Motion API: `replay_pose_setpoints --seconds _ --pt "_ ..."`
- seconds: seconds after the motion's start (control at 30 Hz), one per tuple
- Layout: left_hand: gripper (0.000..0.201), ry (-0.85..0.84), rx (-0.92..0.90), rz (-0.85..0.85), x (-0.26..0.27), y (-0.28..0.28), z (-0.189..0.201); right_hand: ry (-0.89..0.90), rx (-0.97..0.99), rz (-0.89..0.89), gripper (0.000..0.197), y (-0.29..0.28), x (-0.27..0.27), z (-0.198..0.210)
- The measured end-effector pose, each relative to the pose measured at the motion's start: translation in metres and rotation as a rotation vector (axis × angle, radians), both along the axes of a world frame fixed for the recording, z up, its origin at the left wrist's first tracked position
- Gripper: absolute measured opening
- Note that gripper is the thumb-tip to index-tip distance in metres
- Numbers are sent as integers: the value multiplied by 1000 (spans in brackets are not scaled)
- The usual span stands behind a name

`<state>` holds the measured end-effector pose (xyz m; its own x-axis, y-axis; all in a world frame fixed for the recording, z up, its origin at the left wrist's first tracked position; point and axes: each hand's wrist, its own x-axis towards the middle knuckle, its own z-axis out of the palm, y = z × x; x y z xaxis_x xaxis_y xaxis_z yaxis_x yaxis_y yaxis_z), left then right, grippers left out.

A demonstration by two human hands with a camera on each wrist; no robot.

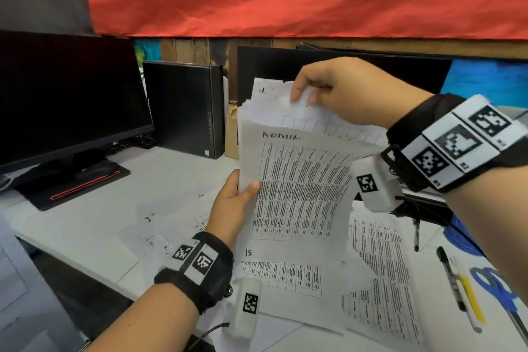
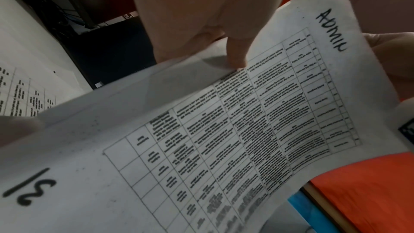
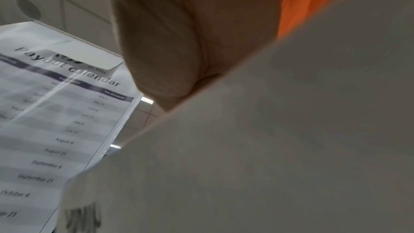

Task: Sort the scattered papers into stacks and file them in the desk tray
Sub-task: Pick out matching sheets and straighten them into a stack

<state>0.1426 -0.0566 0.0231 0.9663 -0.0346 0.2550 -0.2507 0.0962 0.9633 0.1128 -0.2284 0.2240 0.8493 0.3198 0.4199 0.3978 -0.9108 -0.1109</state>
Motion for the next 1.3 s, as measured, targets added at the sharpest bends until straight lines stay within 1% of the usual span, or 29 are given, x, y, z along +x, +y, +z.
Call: replay_pose_setpoints --seconds 0.1,0.13,0.17,0.23,0.27,0.37,0.43,0.5,0.57,0.63,0.73,0.77,0.8,0.87,0.9,0.93,0.97,1.0,1.03,1.1,1.13,1.23,1.3 --pt "26 4 -4 5 2 1 3 7 -2 23 26 5 1 -2" --pt "27 -3 2 11 3 0 4 15 6 23 32 7 0 -3" --pt "28 -10 9 16 4 0 6 21 -8 21 45 9 0 -3" --pt "25 -17 15 28 6 -2 8 31 -125 3 72 11 0 -5" --pt "25 -20 17 29 7 -3 9 43 -214 -18 78 12 0 -6" --pt "25 -25 17 22 8 -6 12 72 -439 -62 76 17 5 -16" --pt "24 -28 16 45 8 -7 12 92 -462 -79 72 17 8 -22" --pt "22 -34 0 92 7 -7 13 96 -351 -92 59 9 10 -22" --pt "22 -42 -15 146 9 -6 15 120 -237 -147 49 -6 8 -17" --pt "24 -55 -10 198 11 -3 19 145 -96 -163 47 -27 2 -14" --pt "18 -69 -2 241 13 1 25 133 202 -128 45 -58 -8 -25" --pt "15 -75 7 256 14 2 26 147 315 -110 50 -67 -10 -32" --pt "14 -80 13 270 14 2 28 174 445 -79 60 -74 -11 -42" --pt "13 -85 12 288 14 1 31 235 707 -12 90 -87 -10 -63" --pt "13 -86 13 292 14 -1 32 265 779 -5 101 -92 -9 -73" --pt "13 -86 17 292 14 -2 33 297 811 1 104 -94 -7 -83" --pt "13 -85 23 287 14 -4 34 326 828 6 102 -93 -7 -92" --pt "13 -84 29 277 13 -7 35 338 840 10 94 -90 -5 -103" --pt "14 -84 32 264 13 -9 36 327 856 -9 82 -87 -2 -113" --pt "17 -88 35 247 10 -16 38 260 923 -79 48 -75 2 -130" --pt "18 -95 35 249 9 -19 39 223 975 -108 37 -70 4 -136" --pt "19 -130 31 281 5 -26 42 56 1106 -165 29 -56 5 -140" --pt "17 -179 55 303 0 -30 42 -58 1140 -167 26 -48 -1 -139"
